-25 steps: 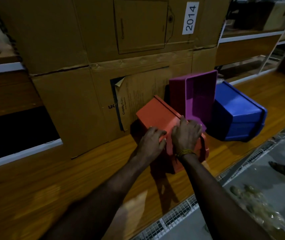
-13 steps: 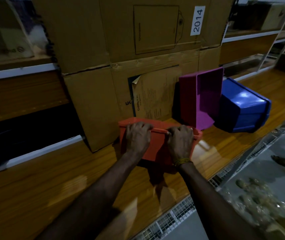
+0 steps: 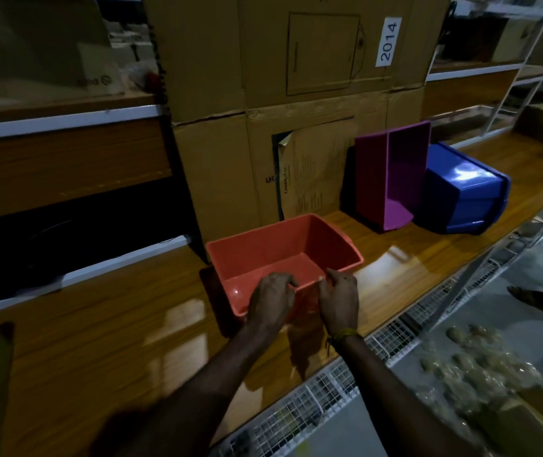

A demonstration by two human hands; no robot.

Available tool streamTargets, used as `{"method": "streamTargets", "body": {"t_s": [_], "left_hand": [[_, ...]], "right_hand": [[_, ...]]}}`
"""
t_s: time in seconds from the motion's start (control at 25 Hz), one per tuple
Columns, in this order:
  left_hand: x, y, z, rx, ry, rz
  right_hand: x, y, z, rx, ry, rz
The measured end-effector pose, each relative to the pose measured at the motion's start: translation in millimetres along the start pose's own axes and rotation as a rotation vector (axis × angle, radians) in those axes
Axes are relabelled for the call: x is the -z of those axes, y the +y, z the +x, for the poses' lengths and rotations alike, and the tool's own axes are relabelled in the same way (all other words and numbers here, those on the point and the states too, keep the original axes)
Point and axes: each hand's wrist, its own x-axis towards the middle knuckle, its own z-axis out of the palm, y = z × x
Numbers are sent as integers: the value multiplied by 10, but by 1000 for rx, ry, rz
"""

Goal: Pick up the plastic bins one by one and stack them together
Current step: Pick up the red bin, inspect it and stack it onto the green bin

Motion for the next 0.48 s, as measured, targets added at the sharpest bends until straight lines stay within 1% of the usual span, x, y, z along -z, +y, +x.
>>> {"method": "streamTargets", "body": {"t_s": [0.04, 0.16, 0.24, 0.28, 0.36, 0.4, 0.48], "left_hand": [[22, 10, -128, 9, 16, -22], [187, -63, -424, 17, 61, -117], [332, -100, -579, 24, 78, -142], [398, -126, -672, 29, 96, -93], [559, -270, -822, 81, 176, 98], [648, -365, -862, 133, 210, 206], [837, -581, -937, 328, 194, 373]], "right_hand": [[-56, -18, -107, -11, -20, 43], [-170, -189, -456, -63, -99, 65], [-274, -244, -568, -59, -138, 81], [-351, -216, -576, -40, -147, 87], [-412, -242, -601, 12, -160, 74], [-367, -329, -642, 37, -164, 79], [-277, -489, -722, 75, -175, 120]]}}
